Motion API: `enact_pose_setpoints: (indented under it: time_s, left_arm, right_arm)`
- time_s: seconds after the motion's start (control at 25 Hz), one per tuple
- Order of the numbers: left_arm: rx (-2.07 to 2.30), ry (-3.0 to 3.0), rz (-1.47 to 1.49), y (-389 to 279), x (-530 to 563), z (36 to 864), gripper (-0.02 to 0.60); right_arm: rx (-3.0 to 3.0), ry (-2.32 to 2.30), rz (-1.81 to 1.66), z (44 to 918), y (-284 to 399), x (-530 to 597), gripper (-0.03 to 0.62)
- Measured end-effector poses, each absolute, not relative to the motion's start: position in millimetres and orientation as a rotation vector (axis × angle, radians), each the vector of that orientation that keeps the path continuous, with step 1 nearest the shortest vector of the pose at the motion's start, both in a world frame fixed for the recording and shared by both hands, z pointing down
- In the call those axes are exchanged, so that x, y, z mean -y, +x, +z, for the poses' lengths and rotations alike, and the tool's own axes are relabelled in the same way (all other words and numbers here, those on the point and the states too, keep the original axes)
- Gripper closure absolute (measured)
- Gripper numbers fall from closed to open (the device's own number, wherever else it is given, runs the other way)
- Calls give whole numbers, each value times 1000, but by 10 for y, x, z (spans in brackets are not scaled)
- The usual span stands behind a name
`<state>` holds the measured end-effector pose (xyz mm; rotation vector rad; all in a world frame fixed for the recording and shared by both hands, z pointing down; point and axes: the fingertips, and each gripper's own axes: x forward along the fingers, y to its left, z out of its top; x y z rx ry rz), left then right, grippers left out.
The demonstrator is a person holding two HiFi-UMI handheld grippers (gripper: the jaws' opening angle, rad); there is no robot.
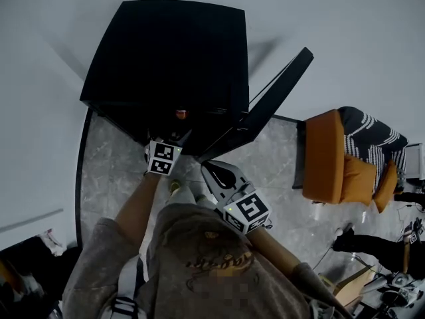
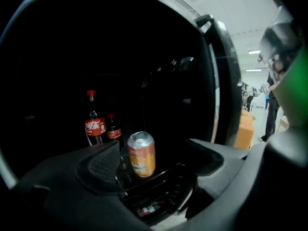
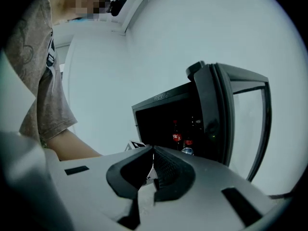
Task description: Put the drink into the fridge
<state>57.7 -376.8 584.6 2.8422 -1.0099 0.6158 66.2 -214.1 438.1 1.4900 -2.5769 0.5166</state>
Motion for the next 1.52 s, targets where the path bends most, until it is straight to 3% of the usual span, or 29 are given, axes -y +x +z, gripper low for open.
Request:
enact_pose_setpoints:
  time_s: [0.2,0.4,0.6,0.72,1.28,1.52]
  left_arm:
    - [979,2805,581,486,3368,5495,181]
    - [981,2862,531,401,2971,5009,359]
    - [953,2905,478,327,2556,4507,462]
    - [935,2953,479,278,2284,4221,564]
    - [810,2864,302,-163,1736,3758,577]
    - [714,2874,368,-145,1655,3714,577]
  right_arm:
    - [2575,1477,522,4146,692,1994,574]
    - [2601,1461,497,4004,699,1889,573]
    - [2636,1447,475,3902,686,1790,573]
    - [2647,1448,478,3858,672,1725,573]
    - [2747,1291,434,3672,471,1524,574]
    - [2790,1119,434,3666,281,1448,573]
